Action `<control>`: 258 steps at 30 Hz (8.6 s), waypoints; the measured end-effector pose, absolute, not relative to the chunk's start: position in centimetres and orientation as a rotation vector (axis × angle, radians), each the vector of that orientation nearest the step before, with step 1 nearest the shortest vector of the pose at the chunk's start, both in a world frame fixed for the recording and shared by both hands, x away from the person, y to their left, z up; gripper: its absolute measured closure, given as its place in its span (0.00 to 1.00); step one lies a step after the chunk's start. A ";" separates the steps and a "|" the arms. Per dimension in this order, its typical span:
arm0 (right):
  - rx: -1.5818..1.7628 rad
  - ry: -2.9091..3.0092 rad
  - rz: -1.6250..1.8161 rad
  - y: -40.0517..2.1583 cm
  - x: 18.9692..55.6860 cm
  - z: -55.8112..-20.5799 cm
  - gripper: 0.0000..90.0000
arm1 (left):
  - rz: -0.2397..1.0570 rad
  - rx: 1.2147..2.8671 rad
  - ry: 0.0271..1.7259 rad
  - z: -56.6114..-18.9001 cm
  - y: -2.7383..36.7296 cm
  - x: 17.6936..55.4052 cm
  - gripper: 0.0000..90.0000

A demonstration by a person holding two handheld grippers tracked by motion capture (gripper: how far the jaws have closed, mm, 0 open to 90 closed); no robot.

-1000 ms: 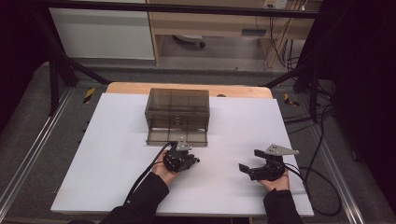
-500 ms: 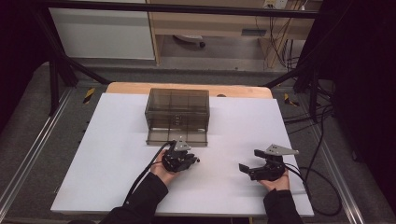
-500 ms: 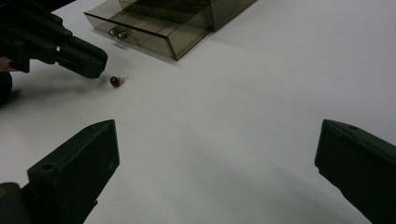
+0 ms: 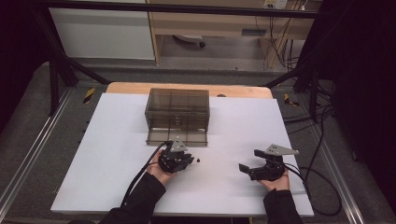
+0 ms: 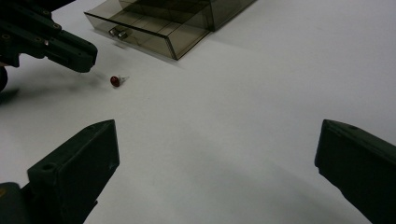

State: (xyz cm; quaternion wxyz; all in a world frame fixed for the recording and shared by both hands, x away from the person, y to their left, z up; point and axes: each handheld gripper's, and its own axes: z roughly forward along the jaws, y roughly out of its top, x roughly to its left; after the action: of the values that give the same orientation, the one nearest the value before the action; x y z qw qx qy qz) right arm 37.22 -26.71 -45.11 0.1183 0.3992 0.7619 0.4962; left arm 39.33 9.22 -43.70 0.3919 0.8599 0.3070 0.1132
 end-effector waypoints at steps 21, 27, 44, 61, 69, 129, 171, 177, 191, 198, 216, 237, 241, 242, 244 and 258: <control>1.167 2.230 1.450 -26.7 37.3 -45.2 0.01 | 0.308 2.167 0.812 -42.8 11.1 39.3 0.88; 1.167 2.230 1.450 -26.7 37.3 -45.1 0.01 | 0.314 2.151 0.835 -42.5 11.8 39.5 0.88; 1.166 2.230 1.449 -26.7 37.2 -45.1 0.01 | 0.353 2.144 0.864 -41.8 12.9 40.1 0.88; 1.170 2.230 1.449 -26.7 37.2 -45.1 0.01 | 0.364 2.127 0.901 -41.7 14.0 40.7 0.88; 1.167 2.230 1.449 -26.7 37.2 -45.1 0.01 | 0.375 2.115 0.912 -41.4 14.5 40.9 0.88; 1.168 2.233 1.441 -26.7 37.3 -45.2 0.01 | 0.487 2.052 1.103 -42.2 18.4 46.1 0.88; 1.167 2.234 1.446 -26.7 37.3 -45.2 0.01 | 0.458 2.050 1.022 -42.2 17.8 44.9 0.47; 1.165 2.231 1.450 -26.7 37.3 -45.2 0.01 | 0.396 2.026 0.989 -41.9 17.3 44.2 0.37; 1.167 2.233 1.451 -26.7 37.3 -45.2 0.01 | 0.369 2.064 0.939 -42.1 15.4 43.2 0.13; 1.169 2.234 1.452 -26.7 37.3 -45.2 0.01 | 0.342 2.067 0.915 -42.0 14.6 42.6 0.08; 1.167 2.242 1.447 -26.6 37.3 -45.2 0.01 | 0.287 2.145 0.825 -42.6 11.5 41.2 0.05; 1.165 2.241 1.445 -26.6 37.3 -45.2 0.01 | 0.267 2.195 0.771 -43.3 8.9 40.2 0.11; 1.165 2.234 1.448 -26.7 37.3 -45.2 0.01 | 0.266 2.198 0.780 -43.4 8.5 40.3 0.17; 1.168 2.237 1.446 -26.7 37.3 -45.2 0.01 | 0.262 2.193 0.783 -43.4 8.4 40.2 0.18; 1.167 2.240 1.444 -26.6 37.3 -45.2 0.01 | 0.272 2.198 0.782 -43.4 8.3 40.2 0.21; 1.167 2.237 1.445 -26.6 37.3 -45.2 0.01 | 0.297 2.218 0.806 -43.7 6.6 40.7 0.41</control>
State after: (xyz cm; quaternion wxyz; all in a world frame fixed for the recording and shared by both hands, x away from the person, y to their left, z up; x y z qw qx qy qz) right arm 37.25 -26.65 -45.19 0.1168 0.3986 0.7641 0.4935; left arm 40.69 6.62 -43.69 0.3722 0.8655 0.3147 0.1159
